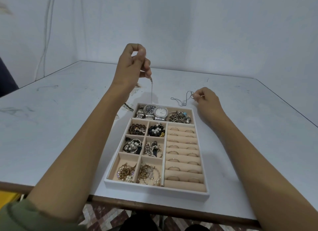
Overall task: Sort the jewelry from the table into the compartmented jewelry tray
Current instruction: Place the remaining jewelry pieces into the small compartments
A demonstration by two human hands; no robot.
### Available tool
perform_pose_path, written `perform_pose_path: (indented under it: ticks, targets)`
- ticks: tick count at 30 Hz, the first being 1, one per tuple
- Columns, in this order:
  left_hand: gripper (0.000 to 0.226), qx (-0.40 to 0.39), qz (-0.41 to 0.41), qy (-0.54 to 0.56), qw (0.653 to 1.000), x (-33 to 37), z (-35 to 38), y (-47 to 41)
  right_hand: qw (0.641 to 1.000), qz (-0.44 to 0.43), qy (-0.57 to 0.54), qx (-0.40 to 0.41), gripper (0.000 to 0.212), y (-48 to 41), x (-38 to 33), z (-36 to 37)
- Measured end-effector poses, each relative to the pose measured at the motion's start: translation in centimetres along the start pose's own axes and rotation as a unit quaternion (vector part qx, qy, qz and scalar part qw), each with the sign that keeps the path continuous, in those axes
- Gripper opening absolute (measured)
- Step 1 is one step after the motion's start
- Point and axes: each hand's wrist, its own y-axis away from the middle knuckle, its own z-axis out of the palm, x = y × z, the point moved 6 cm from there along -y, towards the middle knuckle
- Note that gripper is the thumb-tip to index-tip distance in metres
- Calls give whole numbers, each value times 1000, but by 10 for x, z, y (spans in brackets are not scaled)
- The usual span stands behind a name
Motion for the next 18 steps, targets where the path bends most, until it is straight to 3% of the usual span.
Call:
perform_pose_path:
  ticks: [3,8,14,18]
  targets:
    - [14,4,-2,9,1000,4,-2,1,982,66,-179,-10,18,-2,0,-4]
    - [13,8,-3,25,1000,11,-3,3,947,80,-312,-10,21,-4,-14,-15]
    - [13,16,0,72,997,20,-6,6,898,66,-435,-31,30,-3,-39,-27]
    - [13,14,-6,127,992,25,-6,8,889,30,-454,-42,33,2,-55,-38]
